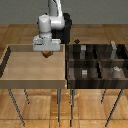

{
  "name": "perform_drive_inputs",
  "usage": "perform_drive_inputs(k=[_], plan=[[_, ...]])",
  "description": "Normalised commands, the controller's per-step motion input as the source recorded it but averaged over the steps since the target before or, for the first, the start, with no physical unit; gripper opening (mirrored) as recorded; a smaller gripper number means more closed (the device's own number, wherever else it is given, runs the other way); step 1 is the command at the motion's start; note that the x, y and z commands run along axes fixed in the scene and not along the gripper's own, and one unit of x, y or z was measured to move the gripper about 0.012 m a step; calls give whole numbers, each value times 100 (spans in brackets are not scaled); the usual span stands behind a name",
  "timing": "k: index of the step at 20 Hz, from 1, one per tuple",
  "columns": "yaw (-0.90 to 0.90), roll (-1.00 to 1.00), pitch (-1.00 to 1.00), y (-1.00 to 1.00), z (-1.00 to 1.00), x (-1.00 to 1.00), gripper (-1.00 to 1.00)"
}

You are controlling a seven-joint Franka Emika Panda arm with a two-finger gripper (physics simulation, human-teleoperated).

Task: Place the loaf of bread into the appropriate compartment.

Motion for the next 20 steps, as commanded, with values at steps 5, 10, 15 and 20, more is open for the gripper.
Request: perform_drive_inputs(k=[5, 10, 15, 20], plan=[[0, 0, 0, 60, 20, 0, -100], [0, 0, 0, 100, 0, 0, -100], [0, 0, 0, 100, 0, 0, -100], [0, 0, 0, 100, 0, 0, -100]])
